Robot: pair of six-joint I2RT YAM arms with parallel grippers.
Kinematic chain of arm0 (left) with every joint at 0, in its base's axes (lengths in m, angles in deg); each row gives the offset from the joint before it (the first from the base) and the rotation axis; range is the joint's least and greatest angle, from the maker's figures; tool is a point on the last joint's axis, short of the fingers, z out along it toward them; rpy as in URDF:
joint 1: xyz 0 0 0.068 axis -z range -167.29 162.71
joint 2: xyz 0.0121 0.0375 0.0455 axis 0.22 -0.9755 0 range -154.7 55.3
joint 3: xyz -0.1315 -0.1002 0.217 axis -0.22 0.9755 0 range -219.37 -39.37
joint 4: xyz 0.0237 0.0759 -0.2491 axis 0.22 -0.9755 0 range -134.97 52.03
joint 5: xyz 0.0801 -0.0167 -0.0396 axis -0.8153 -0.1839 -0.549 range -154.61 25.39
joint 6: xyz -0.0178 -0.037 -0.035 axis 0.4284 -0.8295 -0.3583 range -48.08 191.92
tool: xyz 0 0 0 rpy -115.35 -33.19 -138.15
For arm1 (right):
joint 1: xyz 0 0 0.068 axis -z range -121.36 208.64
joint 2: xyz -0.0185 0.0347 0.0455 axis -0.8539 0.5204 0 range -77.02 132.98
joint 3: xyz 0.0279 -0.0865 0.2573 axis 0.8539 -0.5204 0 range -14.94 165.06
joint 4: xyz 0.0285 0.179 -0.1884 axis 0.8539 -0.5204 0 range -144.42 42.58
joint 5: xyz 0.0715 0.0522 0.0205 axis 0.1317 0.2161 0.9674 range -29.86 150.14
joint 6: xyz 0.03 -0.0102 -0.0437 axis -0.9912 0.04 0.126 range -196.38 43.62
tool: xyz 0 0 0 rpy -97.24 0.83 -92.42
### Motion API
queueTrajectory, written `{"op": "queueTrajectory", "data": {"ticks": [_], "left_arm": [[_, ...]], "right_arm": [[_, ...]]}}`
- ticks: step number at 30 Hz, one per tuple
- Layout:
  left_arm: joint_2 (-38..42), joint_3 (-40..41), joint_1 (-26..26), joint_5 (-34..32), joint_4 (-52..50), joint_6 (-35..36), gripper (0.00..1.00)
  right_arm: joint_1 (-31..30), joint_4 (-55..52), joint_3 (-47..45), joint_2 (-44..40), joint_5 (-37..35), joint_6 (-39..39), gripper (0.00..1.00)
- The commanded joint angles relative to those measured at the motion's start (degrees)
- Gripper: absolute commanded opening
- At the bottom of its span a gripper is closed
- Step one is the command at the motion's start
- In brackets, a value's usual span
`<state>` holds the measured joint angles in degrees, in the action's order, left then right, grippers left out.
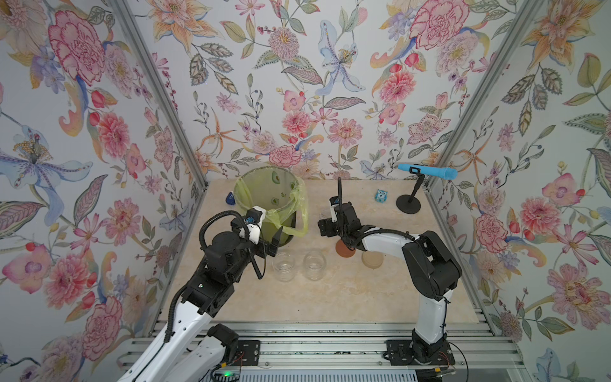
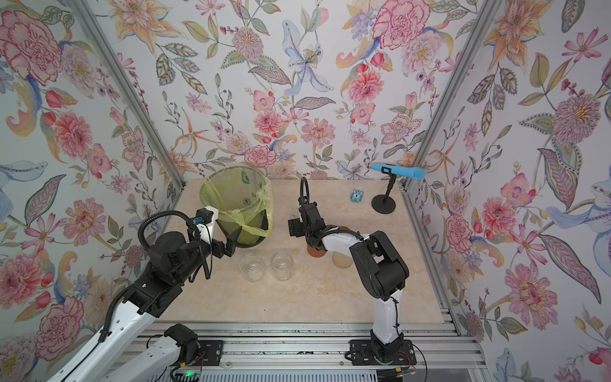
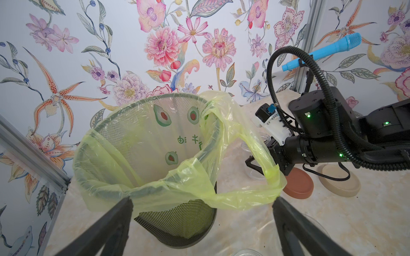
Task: Empty moldy rice from jars
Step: Place the jar at the center of the board.
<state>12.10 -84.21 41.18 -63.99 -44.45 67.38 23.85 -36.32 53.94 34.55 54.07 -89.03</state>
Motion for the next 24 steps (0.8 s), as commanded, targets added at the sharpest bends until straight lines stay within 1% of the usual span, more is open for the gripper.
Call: {"op": "queueTrajectory", "data": {"ticks": [1,4,5,8,11,14,15,17,19,20,24], "left_arm": [[0.7,0.2,0.4,-1.3,-1.0,-1.5,1.00],[0.7,-0.1,0.4,-1.4,-1.3,-1.6,1.00],[0.8,-0.1,0.4,-1.4,-1.4,-1.6,1.00],[1.1,-0.1,0.4,-1.4,-1.5,-1.7,1.00],[1.3,-0.1,0.5,-1.6,-1.7,-1.7,1.00],[1.7,-0.1,0.4,-1.7,-1.9,-1.6,1.00],[1.8,0.1,0.5,-1.8,-1.9,-1.4,1.00],[2.1,0.3,0.5,-1.9,-2.0,-1.4,1.00],[2.3,0.4,0.4,-2.0,-1.9,-1.3,1.00],[2.3,0.5,0.5,-2.0,-1.9,-1.3,1.00],[2.6,0.9,0.5,-1.9,-1.7,-1.1,1.00]], "right_arm": [[-0.8,2.9,1.4,1.0,-2.2,-0.1,0.04],[-0.9,0.8,2.5,1.9,-2.7,-0.4,0.09],[-1.0,0.5,2.5,2.1,-2.7,-0.6,0.12],[-1.2,-0.1,2.2,2.3,-2.9,-0.9,0.30],[-1.3,-0.1,1.6,2.3,-3.0,-1.3,0.51],[-1.5,-0.3,1.1,2.2,-3.0,-1.8,0.65],[-1.6,-0.4,0.8,2.0,-3.1,-2.0,0.74],[-1.9,-0.2,0.2,1.5,-4.2,-2.1,0.99],[-1.9,0.4,-0.6,0.7,-5.8,-1.5,1.00],[-3.7,0.8,-0.9,0.3,-6.0,-1.1,1.00],[-4.2,1.5,-1.6,-1.4,-6.9,-0.2,1.00]]}}
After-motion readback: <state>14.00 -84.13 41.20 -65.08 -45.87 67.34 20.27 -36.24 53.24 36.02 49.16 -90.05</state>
